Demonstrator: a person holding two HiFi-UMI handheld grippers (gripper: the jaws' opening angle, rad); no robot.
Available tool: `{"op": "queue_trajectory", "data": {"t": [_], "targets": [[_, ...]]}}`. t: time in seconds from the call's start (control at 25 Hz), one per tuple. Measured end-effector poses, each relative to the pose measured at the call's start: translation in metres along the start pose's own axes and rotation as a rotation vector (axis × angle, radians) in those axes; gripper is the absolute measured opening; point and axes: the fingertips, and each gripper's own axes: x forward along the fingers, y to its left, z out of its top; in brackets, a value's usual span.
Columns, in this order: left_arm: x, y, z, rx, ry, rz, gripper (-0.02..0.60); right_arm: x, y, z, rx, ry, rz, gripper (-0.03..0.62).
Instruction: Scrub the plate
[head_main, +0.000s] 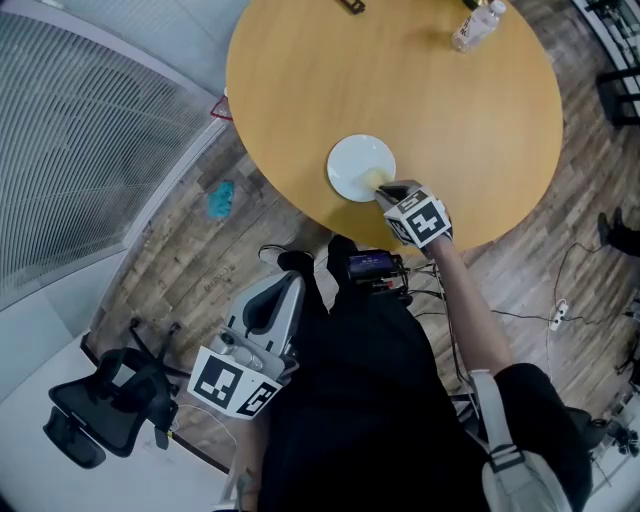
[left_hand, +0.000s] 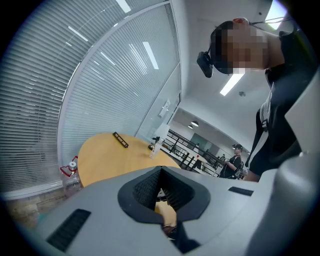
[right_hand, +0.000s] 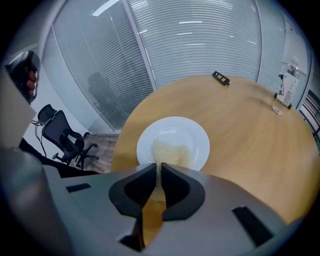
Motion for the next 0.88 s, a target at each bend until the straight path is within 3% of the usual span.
{"op": "queue_trajectory", "data": {"t": [0.88], "targets": [[-0.013, 0.015, 0.0, -0.023, -0.019, 0.052, 0.011, 0.033, 0.044, 0.022, -0.131, 0.03, 0.089, 0.026]]}}
